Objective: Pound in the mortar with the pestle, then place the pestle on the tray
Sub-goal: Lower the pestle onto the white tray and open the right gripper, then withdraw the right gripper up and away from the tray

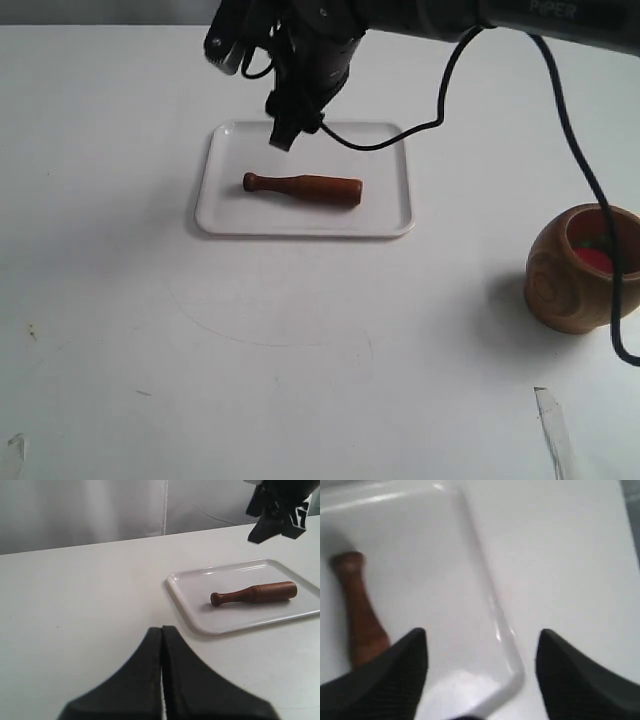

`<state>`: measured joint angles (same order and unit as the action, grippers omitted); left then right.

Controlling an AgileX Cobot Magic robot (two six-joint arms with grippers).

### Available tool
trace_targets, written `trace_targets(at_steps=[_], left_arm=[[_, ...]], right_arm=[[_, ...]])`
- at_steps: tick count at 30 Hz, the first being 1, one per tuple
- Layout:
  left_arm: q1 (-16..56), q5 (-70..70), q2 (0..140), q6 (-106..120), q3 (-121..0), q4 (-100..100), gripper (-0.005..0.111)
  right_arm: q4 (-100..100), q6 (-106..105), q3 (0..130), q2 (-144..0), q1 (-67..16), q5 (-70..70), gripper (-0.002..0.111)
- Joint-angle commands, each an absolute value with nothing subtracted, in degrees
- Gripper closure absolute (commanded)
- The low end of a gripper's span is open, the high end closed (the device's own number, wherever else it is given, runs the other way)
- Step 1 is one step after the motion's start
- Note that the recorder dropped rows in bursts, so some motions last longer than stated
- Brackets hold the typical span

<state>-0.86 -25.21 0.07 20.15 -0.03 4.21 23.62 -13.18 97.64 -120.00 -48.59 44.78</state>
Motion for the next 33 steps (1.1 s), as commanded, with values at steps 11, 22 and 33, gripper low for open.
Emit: trace_targets(at_steps=[11, 22, 33], left_arm=[[-0.4, -25.0, 0.0, 19.7, 0.0, 3.8, 0.107], [-0.4, -25.0, 0.0, 19.7, 0.0, 3.8, 0.107], [-0.4, -25.0, 0.0, 19.7, 0.0, 3.8, 0.107]], right_arm=[[61.1, 39.6, 67.1, -85.4, -44.6, 26.5, 0.107], [99.2, 81.6, 33.3, -44.7, -44.5, 15.8, 0.108], [99.9, 94.3, 17.8, -5.8, -44.6, 14.1, 0.108]])
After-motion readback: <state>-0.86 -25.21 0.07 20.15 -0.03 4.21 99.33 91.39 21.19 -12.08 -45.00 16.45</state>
